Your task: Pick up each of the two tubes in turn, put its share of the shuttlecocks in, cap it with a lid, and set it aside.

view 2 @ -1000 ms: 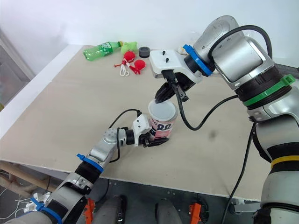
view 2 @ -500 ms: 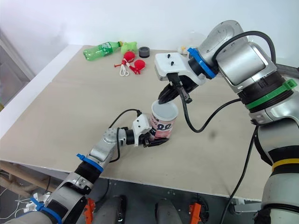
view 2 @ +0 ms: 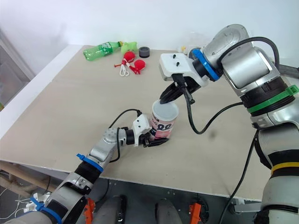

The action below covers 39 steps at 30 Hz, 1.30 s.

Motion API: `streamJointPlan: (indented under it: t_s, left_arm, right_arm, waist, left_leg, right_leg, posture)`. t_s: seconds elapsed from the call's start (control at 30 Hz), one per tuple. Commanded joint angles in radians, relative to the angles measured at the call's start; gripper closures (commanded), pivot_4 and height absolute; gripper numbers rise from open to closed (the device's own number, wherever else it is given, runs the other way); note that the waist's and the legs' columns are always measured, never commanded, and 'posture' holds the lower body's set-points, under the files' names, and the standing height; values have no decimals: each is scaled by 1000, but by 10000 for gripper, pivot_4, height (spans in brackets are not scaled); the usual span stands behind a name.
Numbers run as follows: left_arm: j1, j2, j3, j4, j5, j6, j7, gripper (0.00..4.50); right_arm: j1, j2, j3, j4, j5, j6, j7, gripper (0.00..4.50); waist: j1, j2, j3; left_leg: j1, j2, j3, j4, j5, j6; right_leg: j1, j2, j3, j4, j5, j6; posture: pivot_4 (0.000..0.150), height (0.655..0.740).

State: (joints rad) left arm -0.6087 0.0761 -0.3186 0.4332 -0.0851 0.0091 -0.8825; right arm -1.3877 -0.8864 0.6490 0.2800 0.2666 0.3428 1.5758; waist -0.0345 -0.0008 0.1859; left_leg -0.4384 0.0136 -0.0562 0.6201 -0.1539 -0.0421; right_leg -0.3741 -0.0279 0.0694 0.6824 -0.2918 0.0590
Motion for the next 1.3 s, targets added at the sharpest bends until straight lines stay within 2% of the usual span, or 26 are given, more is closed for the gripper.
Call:
streamJointPlan:
  t_s: [0.03, 1.3]
  left_arm:
    - [2, 7, -17, 2, 20, 15, -8, 15316]
    - [2, 9, -22, -4, 18, 24, -9, 15316]
  right_arm:
    - [-3, 3, -48, -1, -20, -18, 39, 44200]
    - [31, -34, -47, -51, -87, -132, 39, 44200]
  waist:
    - [0, 0, 0]
    - [0, 0, 0]
  left_leg:
    - [0, 0, 0, 0, 0, 0]
    - [0, 0, 0, 0, 0, 0]
  right_leg:
    - [0, 0, 0, 0, 0, 0]
    - [0, 0, 0, 0, 0, 0]
  posture:
    - [1500, 7400]
    - [1500, 7400]
